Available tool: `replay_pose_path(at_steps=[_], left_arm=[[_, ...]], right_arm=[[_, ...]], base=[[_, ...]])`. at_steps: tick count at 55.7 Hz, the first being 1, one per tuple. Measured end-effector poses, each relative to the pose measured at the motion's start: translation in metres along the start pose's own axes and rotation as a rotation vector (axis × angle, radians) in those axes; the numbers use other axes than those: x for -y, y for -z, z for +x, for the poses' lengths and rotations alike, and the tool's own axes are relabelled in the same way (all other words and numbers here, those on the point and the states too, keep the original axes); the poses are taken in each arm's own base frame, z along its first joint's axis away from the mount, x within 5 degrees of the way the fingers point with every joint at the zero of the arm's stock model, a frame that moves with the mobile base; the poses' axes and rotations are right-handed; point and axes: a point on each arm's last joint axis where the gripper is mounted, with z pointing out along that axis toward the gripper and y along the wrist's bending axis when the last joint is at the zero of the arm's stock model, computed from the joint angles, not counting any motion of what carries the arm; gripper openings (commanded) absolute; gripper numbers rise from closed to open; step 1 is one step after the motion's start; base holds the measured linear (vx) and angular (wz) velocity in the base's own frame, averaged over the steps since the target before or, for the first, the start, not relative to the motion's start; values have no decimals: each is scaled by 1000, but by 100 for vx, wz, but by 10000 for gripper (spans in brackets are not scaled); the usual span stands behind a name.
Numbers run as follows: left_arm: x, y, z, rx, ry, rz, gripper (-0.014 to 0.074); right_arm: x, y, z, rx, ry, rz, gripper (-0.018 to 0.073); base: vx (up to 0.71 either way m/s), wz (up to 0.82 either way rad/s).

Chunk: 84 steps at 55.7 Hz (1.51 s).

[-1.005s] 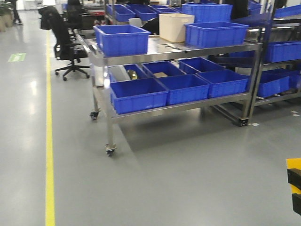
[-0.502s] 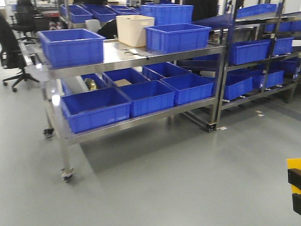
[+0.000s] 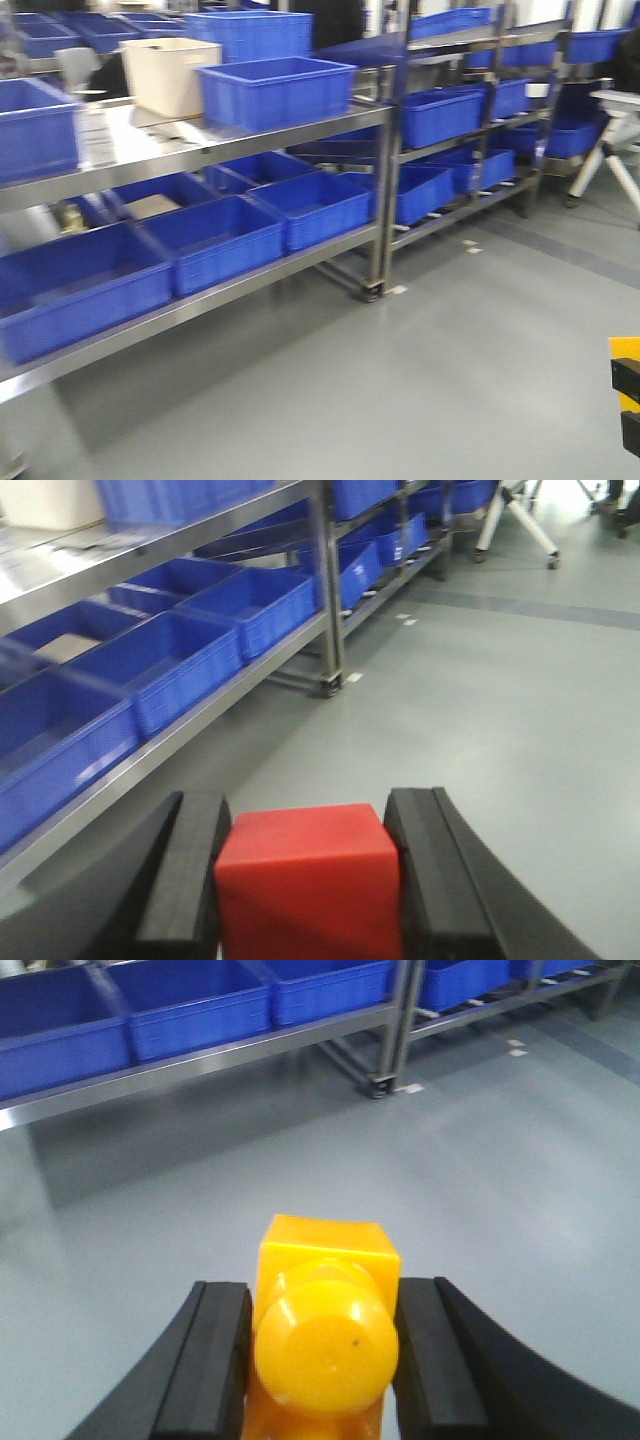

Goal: Pick red and yellow blocks into blue bin
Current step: 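Drive the base to the blue bin holding both blocks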

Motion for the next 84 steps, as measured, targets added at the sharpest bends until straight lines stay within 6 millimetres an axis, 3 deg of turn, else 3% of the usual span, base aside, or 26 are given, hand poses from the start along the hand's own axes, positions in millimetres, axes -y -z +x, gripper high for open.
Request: replay_pose_path(at_steps=[39, 84], left_arm=[[0, 0, 0, 0, 0, 0, 2], [0, 0, 0, 0, 0, 0, 2]], right_arm=[[0, 0, 0, -1, 0, 0, -8], [0, 0, 0, -1, 0, 0, -8]], base=[[55, -47], [55, -27]])
